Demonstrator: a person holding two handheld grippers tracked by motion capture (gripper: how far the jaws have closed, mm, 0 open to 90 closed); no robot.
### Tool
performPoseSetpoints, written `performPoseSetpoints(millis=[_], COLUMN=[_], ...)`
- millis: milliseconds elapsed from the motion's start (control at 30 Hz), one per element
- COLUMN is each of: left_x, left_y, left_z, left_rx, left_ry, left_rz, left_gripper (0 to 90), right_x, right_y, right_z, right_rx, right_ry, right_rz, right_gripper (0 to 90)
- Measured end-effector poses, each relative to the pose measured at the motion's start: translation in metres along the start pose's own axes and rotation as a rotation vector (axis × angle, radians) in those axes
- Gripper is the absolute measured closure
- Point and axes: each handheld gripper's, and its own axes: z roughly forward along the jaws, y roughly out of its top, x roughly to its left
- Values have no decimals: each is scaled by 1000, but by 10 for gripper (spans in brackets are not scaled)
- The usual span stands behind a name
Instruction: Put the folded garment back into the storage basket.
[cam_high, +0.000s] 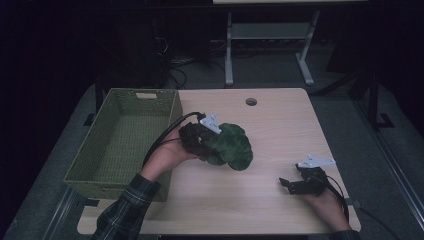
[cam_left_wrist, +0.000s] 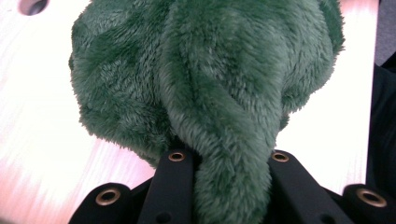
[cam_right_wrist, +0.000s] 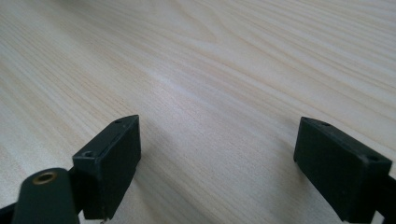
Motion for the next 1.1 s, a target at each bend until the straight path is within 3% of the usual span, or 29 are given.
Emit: performPoseSetpoints(millis=[300,567,1100], left_x=[14,27,49], left_y=[-16,-40,-114], left_z=[-23,-50,-99], left_rx=[-5,-18,-46], left_ry=[52,114,251], left_rz=[-51,-114,-301], left_gripper=[787,787,787], right_x=[0,0,0], right_y=[0,0,1], right_z=[0,0,2], right_rx=[0,2,17], right_ry=[0,-4,-16], right_rz=[0,9,20], right_gripper=[144,129,60])
